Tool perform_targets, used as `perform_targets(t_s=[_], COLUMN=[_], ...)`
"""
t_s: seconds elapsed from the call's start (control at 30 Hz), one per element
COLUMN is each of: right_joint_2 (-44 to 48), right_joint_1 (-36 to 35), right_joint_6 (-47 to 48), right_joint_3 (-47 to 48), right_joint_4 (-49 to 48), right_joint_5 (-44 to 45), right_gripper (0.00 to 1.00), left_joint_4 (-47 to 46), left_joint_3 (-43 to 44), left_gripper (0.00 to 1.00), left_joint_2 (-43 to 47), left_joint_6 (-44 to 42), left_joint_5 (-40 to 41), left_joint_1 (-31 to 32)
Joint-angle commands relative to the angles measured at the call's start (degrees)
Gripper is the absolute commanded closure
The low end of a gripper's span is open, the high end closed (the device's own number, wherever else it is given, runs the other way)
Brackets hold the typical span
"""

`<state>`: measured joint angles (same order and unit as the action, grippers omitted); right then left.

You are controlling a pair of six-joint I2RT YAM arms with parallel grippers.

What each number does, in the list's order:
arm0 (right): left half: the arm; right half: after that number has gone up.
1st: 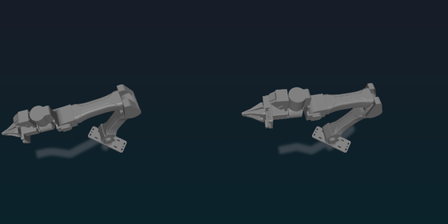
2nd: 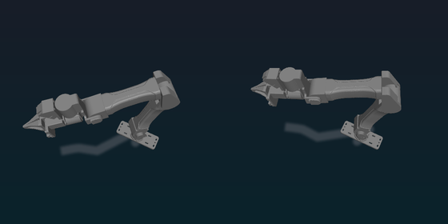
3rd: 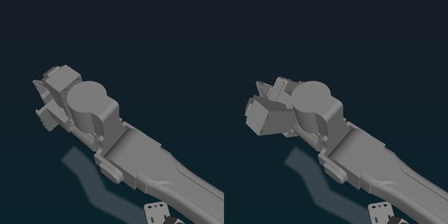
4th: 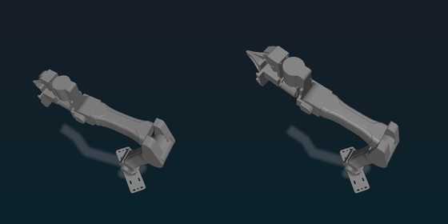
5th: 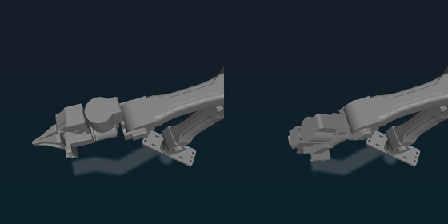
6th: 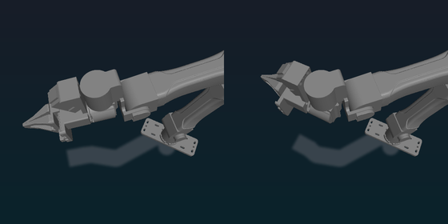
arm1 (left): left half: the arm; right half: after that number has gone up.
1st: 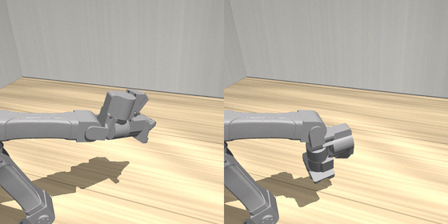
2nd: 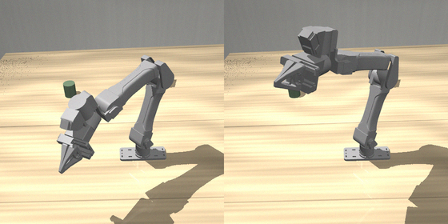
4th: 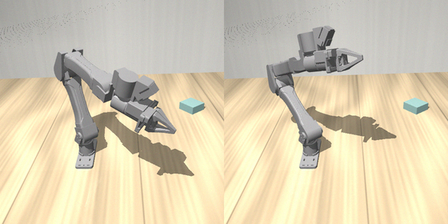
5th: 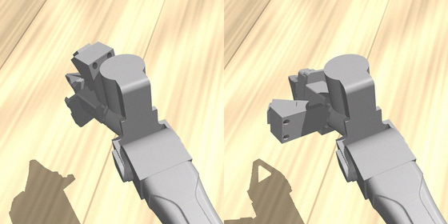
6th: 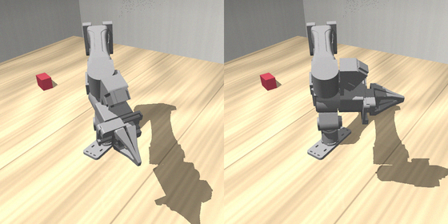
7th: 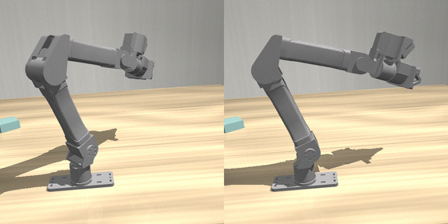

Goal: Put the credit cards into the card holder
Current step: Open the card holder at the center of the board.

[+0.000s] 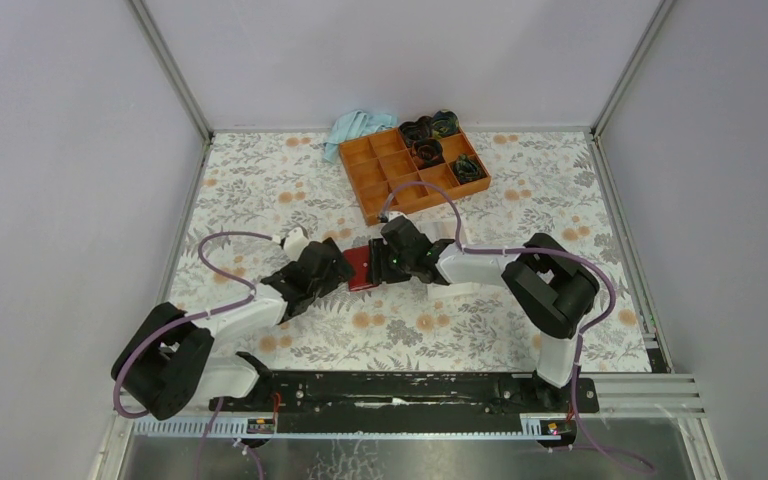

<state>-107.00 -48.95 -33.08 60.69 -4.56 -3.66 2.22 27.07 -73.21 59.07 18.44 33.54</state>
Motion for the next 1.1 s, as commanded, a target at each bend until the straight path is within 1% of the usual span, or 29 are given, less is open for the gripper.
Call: perform_targets(t_s=[0.0,0.17,0.2,0.3,0.37,0.5,0.67,0.8,0.9,1.07], right_joint_2=[0.3,0.6,0.6,0.9,0.5,-0.6,0.3,1.0,2.1,3.0], right_joint_1=[0.2,0.2,0.2,0.2,0.2,0.2,0.2,0.2,0.2,0.2], right_joint_6=[-3.9,-5.9,-6.3,-7.6,-8.5,-9.8,-10.0,-7.4,-2.8,8.2], right_joint_3=[-0.9,-1.6,-1.9,-3.1,-3.5,-3.9,-4.7,-3.2,-0.3,9.6], right_joint_4=[-5.6,-7.9,-8.6,-10.3,-11.4,-13.8,-16.4,-14.7,-8.2,6.6], right_joint_5=[-3.5,-5.4,-5.4,-5.3,-5.8,-6.8,-6.5,-6.3,-4.7,-1.1], right_gripper=[0.49,0.55,0.58,0.71,0.82,0.99,1.00,1.00,1.00,1.00], left_joint_4=[3.2,2.2,1.9,0.8,-0.1,-1.3,-5.0,-6.1,-4.1,2.0], left_joint_3=[-3.1,-4.1,-4.3,-5.3,-5.8,-6.5,-8.7,-9.1,-7.1,-0.5], left_gripper=[0.00,0.00,0.00,0.01,0.01,0.01,0.01,0.00,0.00,0.00], left_joint_2=[-1.6,-1.9,-2.1,-1.9,-1.7,-2.1,-1.4,0.5,3.0,5.9], left_joint_6=[1.2,1.8,1.9,2.6,2.9,3.0,4.1,3.6,1.4,-3.2], left_joint_5=[-0.1,-0.6,-0.8,-1.4,-1.6,-2.3,-3.9,-4.7,-4.9,-4.9], left_joint_1=[-0.7,-0.8,-0.8,-0.8,-0.8,-1.0,-1.7,-2.5,-3.1,-3.4])
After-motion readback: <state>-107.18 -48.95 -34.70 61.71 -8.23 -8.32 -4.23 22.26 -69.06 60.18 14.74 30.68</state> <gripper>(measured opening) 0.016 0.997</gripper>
